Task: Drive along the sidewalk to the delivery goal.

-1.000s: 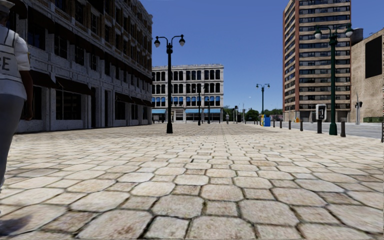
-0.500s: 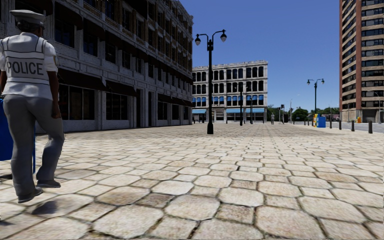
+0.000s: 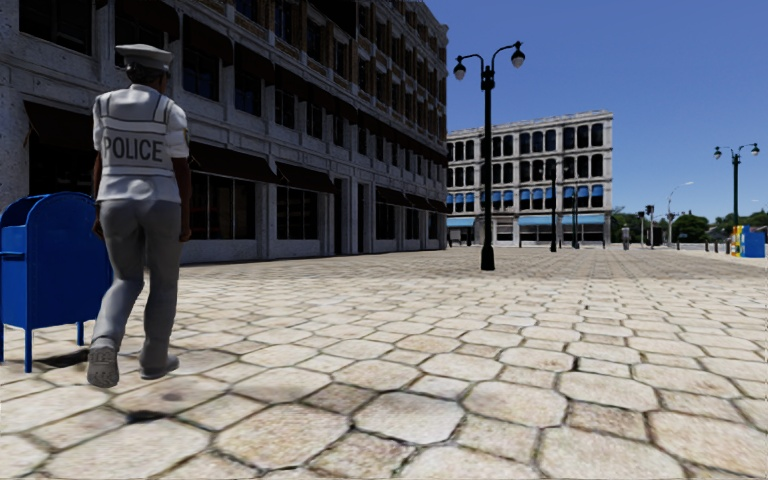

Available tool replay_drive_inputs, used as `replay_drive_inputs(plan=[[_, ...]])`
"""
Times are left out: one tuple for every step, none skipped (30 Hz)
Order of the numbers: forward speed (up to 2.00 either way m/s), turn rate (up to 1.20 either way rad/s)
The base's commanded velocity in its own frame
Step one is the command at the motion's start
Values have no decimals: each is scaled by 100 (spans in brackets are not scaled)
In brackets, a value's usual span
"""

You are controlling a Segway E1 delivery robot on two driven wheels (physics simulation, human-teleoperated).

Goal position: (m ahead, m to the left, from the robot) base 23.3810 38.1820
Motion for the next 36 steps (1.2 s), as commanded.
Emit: replay_drive_inputs(plan=[[108, 42], [108, 42], [108, 41], [108, 41], [108, 41], [108, 41], [108, 41], [108, 39], [108, 39], [108, 38], [108, 38], [108, 38], [108, 34], [108, 32], [108, 32], [108, 32], [108, 32], [108, 30], [108, 29], [108, 29], [108, 26], [108, 23], [108, 22], [108, 14], [108, 14], [108, 0], [108, 0], [108, 0], [108, 0], [108, 0], [108, 0], [108, 0], [108, 0], [108, 0], [113, 0], [119, 0]])
